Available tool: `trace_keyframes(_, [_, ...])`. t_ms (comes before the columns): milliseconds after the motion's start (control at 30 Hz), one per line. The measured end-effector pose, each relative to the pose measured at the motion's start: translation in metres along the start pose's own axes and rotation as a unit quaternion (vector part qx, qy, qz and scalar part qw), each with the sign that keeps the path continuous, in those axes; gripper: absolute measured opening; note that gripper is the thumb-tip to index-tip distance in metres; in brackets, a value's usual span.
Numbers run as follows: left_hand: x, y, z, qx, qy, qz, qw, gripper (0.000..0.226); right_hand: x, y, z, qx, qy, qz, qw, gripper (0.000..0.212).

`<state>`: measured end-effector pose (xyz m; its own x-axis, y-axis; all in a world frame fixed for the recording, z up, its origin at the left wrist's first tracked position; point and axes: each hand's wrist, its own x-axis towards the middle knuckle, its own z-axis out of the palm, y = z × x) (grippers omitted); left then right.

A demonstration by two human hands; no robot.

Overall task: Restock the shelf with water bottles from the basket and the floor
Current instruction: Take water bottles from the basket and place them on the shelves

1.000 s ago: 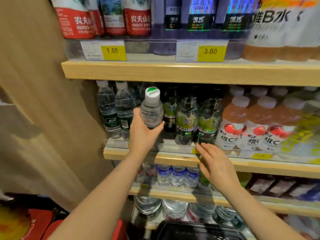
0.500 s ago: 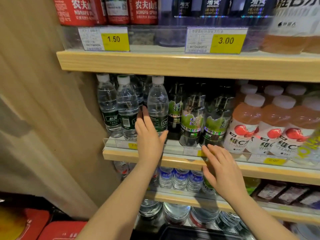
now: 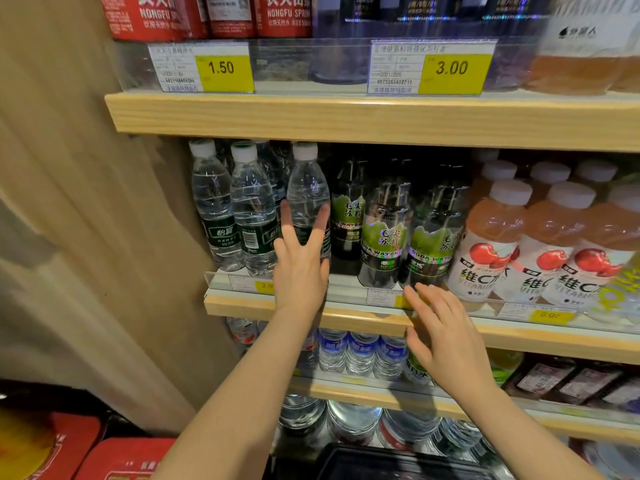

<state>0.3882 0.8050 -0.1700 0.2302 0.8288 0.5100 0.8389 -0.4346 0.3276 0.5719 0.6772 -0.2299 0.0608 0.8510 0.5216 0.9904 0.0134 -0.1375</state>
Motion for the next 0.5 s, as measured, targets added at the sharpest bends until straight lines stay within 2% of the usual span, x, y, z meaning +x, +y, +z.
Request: trace_keyframes(500, [-0.007, -0.016, 0.000, 0.000, 0.031, 0.015, 0.999, 0.087, -0.002, 0.001, 0.004, 0.025, -0.007, 0.006, 1.000, 0.060])
